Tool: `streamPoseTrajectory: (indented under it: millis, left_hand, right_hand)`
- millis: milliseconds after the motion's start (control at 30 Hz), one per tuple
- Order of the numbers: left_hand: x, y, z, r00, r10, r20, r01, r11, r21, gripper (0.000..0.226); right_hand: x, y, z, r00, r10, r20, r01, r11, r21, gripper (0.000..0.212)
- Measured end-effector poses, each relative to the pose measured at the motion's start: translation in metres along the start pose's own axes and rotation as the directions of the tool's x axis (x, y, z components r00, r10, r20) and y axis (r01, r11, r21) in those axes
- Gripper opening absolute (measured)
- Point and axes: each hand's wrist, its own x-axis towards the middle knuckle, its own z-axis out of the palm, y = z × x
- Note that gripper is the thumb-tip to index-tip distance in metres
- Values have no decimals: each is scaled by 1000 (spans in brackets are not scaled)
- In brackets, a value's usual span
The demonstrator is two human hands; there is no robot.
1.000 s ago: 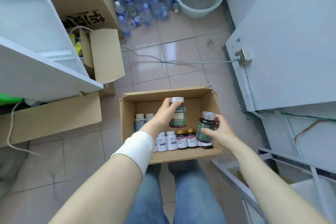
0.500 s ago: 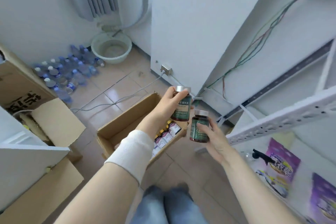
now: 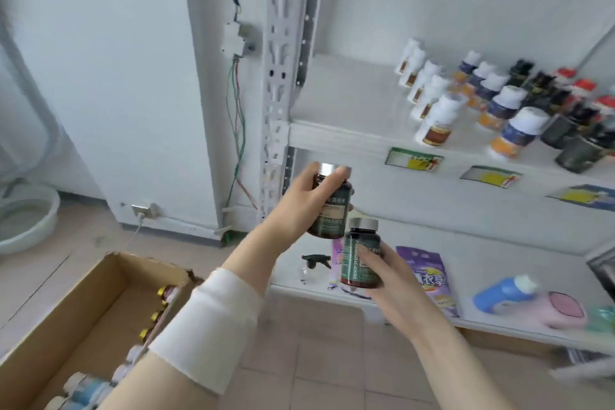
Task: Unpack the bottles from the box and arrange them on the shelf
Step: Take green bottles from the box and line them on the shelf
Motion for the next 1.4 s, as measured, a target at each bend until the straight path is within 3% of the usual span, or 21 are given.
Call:
streamPoseTrajectory:
  millis: [200, 533, 667, 767, 1133, 1233, 1400]
  left_hand:
    - [18, 31, 167, 987, 78, 144, -88, 994, 69, 21]
    - [67, 51, 365, 932, 105, 346, -156, 980, 121, 38]
    - [110, 55, 432, 900, 121, 418, -174, 980, 92, 32]
    - [151, 61, 480, 875, 151, 460, -214, 973, 87, 38]
    - [293, 83, 641, 805, 215, 554, -349, 925, 148, 36]
    - [332, 85, 681, 801, 197, 565, -365, 909, 202, 35]
    - [386, 70, 735, 831, 179, 527, -395, 856, 333, 29]
  right_hand:
    - [-70, -70, -130, 976, -185, -117, 192, 980, 49, 22]
    - [-128, -146, -311, 859, -338, -384, 376, 926, 27, 50]
    - [-120, -188, -380, 798, -398, -452, 417, 907, -62, 27]
    - [-107, -227, -429, 768, -462, -444, 460, 880, -121, 33]
    - [-54, -348, -581, 680, -506, -530, 478, 855, -203, 65]
    - [-42, -379, -625, 694, -523, -495, 454, 851, -264, 53]
    - [-15, -414, -705, 743, -528, -411, 342, 828, -444, 57]
